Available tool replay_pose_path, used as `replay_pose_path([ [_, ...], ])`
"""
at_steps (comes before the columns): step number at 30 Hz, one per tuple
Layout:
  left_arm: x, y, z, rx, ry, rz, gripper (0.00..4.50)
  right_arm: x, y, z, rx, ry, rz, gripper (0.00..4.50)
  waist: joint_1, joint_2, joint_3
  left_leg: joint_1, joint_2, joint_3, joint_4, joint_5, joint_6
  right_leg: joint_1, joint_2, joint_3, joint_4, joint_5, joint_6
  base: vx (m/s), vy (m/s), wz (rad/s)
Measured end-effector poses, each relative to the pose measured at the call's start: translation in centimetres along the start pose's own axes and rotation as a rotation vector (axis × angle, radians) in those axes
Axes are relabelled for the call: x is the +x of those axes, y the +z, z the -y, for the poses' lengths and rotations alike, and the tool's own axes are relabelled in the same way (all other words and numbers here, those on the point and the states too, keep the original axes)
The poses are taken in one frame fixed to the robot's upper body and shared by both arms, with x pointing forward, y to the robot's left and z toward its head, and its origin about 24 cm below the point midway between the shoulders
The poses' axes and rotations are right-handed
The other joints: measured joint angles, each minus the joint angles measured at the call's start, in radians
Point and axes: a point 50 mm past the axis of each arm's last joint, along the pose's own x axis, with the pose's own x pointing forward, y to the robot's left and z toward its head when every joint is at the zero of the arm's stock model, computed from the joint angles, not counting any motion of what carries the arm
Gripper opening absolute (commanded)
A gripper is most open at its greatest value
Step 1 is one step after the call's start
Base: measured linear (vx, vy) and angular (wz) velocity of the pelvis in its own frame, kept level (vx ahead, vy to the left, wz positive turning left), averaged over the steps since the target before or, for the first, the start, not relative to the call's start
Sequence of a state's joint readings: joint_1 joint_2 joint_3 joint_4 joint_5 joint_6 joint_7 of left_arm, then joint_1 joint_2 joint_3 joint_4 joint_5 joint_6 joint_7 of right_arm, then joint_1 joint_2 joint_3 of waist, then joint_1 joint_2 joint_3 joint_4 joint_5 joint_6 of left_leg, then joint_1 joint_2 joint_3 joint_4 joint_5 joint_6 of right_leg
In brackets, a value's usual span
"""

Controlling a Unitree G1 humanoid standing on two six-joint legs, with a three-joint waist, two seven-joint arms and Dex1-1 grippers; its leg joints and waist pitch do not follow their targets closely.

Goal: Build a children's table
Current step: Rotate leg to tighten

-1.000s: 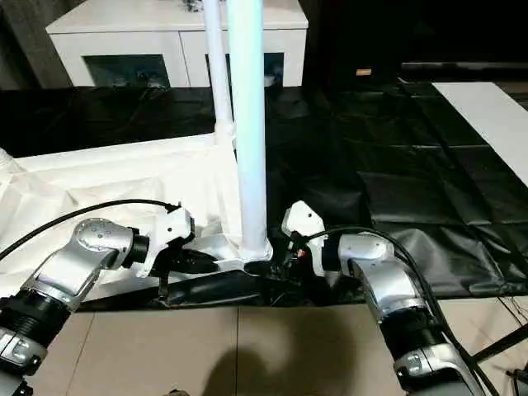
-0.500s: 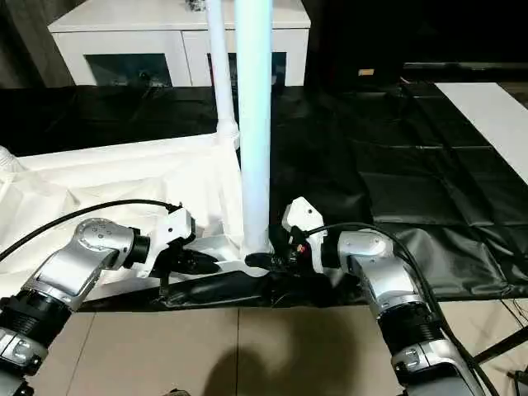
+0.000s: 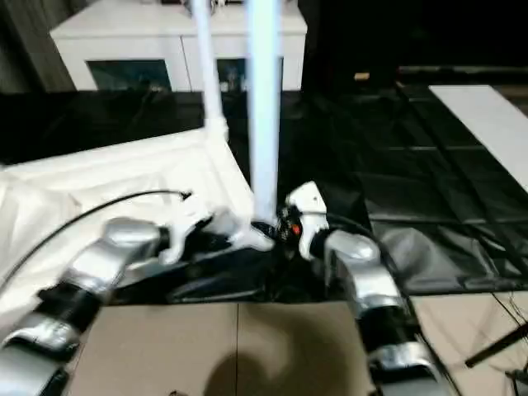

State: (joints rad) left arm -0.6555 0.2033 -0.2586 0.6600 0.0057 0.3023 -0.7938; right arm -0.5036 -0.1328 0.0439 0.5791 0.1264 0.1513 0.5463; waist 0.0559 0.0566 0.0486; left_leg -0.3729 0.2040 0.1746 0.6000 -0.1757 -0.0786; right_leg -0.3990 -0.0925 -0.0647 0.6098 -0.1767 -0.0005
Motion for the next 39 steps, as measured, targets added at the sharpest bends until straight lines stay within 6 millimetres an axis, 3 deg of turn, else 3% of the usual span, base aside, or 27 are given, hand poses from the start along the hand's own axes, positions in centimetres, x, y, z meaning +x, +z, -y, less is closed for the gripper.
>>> replay_pose_path([
  [8, 2.8, 1.5, 0.3, -0.066, 0.165, 0.011, 0.0, 2.9, 1.0, -0.6, 0.061, -0.314, -0.004, 2.02, -0.019, 0.0, 0.0, 0.0, -0.001, -0.003, -0.003, 0.0, 0.0, 0.0, 0.0, -0.003, -0.008, 0.0, 0.001, 0.0, 0.0, 0.0],
  [13, 2.8, 1.6, 0.2, -0.051, 0.175, 0.017, 0.0, 3.2, 1.0, -0.6, 0.043, -0.307, 0.017, 2.02, -0.021, 0.0, 0.0, -0.001, -0.002, -0.003, -0.007, 0.0, 0.0, 0.0, 0.0, -0.003, -0.015, 0.0, -0.001, 0.0, 0.0, 0.0],
  [14, 2.8, 1.6, 0.2, -0.047, 0.171, 0.02, 0.0, 3.1, 1.1, -0.5, 0.036, -0.299, 0.023, 2.37, -0.02, -0.001, 0.0, -0.001, -0.003, -0.003, -0.007, 0.0, 0.0, 0.0, 0.0, -0.002, -0.016, 0.001, -0.001, 0.0, 0.0, 0.0],
  [16, 2.5, 1.6, 0.0, -0.033, 0.152, 0.025, 0.0, 3.0, 1.1, -0.3, 0.007, -0.266, 0.028, 2.71, -0.019, -0.002, 0.001, -0.002, -0.003, -0.002, -0.007, 0.0, 0.0, -0.001, 0.0, -0.002, -0.016, 0.004, -0.004, 0.0, 0.0, 0.0],
  [21, 0.6, 0.9, -1.3, -0.004, 0.127, 0.021, 0.0, 2.3, 0.3, -0.3, -0.079, -0.138, -0.011, 3.04, -0.025, -0.004, 0.002, -0.006, 0.0, -0.005, -0.008, 0.0, 0.0, -0.006, 0.001, -0.006, -0.014, 0.016, -0.003, 0.0, 0.0, 0.0],
  [29, -2.9, -0.5, -1.3, 0.079, -0.133, -0.026, 0.0, -1.9, -0.1, 1.6, -0.244, 0.247, -0.108, 3.04, 0.005, -0.002, 0.001, -0.008, 0.003, -0.002, -0.009, 0.002, 0.006, -0.01, 0.002, -0.007, -0.015, 0.011, -0.004, 0.023, -0.005, 0.01],
  [34, -4.6, -1.1, -0.8, 0.124, -0.274, -0.086, 0.0, -3.4, -0.3, 1.3, -0.286, 0.441, -0.15, 3.04, 0.008, 0.0, 0.001, -0.007, 0.002, 0.001, -0.007, -0.001, 0.002, -0.01, 0.001, -0.004, -0.014, 0.011, -0.005, 0.0, 0.0, 0.0],
  [39, -4.8, -1.1, -0.4, 0.142, -0.314, -0.105, 0.0, -4.1, -0.3, 1.0, -0.288, 0.527, -0.154, 3.04, 0.008, 0.0, 0.001, -0.006, 0.002, 0.002, -0.007, -0.001, 0.001, -0.008, 0.001, -0.002, -0.012, 0.012, -0.006, 0.0, 0.0, 0.0],
])
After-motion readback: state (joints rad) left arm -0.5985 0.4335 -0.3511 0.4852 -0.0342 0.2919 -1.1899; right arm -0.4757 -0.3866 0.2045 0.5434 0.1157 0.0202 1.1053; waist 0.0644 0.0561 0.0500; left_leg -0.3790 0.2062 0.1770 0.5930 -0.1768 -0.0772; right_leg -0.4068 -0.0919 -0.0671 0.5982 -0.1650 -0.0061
